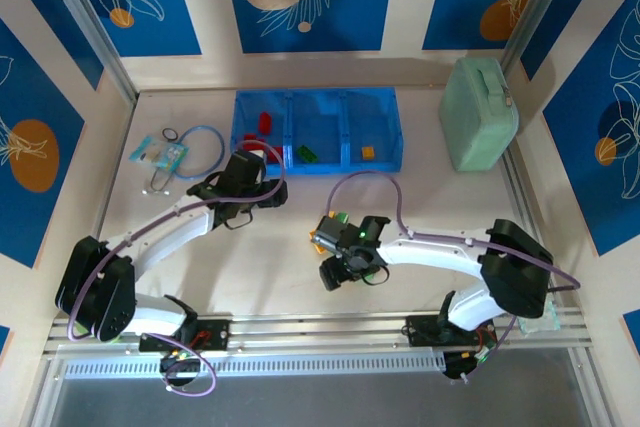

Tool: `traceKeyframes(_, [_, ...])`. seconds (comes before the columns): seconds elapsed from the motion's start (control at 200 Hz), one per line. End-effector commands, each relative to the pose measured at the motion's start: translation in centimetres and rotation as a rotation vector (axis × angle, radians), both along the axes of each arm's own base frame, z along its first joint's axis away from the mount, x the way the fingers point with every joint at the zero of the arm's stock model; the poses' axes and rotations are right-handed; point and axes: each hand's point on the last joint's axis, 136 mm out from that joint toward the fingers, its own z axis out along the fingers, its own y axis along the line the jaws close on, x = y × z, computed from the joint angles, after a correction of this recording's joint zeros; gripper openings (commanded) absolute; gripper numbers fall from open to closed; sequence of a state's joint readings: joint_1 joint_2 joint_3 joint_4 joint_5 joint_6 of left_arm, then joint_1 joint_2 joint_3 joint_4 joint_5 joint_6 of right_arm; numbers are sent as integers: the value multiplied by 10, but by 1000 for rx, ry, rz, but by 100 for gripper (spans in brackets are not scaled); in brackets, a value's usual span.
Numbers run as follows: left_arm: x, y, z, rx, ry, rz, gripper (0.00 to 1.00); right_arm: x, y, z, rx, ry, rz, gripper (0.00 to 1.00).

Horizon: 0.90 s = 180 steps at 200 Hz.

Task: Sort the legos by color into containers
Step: Pick up the lego from the bottom-center of the table.

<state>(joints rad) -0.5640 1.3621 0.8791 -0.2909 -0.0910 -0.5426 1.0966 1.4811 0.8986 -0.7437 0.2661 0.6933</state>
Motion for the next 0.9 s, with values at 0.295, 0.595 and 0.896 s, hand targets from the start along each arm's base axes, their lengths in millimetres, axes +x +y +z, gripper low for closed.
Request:
traceKeyframes(0.295, [-8,11,0,29,-19,25,74,19,58,-8,0,-4,54,74])
traceKeyframes(0.595, [-14,14,-6,27,-9,28,74,10,41,-13,-86,-3,56,75])
traceKeyframes(0.896, [-15,13,-9,22,2,26,74,0,37,-19,-109,-9,78,74])
